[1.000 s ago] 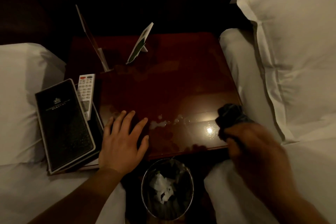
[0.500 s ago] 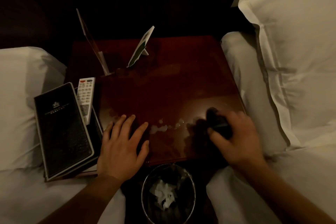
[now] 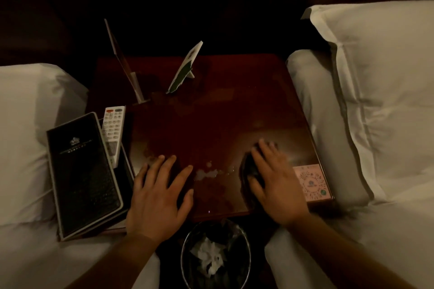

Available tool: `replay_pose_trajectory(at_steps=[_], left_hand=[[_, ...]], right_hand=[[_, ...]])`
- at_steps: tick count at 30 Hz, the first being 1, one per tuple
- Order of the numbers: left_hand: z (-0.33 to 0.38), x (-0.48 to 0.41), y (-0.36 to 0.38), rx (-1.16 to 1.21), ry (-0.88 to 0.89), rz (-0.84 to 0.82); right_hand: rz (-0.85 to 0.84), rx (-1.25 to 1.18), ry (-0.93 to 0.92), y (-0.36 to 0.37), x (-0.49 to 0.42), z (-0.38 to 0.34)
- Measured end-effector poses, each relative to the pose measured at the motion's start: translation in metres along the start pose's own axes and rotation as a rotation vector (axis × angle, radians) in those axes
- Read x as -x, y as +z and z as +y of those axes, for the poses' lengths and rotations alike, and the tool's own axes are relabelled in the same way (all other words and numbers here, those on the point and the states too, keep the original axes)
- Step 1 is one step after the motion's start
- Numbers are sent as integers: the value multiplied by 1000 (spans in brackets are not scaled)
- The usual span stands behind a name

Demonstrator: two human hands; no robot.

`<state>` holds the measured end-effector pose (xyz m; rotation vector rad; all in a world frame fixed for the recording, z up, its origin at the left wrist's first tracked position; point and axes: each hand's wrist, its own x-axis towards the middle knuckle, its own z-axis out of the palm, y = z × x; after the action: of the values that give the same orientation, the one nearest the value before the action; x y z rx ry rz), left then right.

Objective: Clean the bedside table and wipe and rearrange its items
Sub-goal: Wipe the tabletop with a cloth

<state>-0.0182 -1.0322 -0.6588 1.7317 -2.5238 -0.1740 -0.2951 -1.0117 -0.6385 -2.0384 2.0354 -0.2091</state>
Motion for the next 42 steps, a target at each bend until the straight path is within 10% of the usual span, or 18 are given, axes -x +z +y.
replay_pose_trajectory(at_steps=[33, 42], left_hand=[[-23, 12, -67, 173, 43, -117], [-76, 23, -104, 236, -427, 193]], right_hand=[[-152, 186, 261, -31, 2, -5], [-121, 218, 410, -28, 2, -4]])
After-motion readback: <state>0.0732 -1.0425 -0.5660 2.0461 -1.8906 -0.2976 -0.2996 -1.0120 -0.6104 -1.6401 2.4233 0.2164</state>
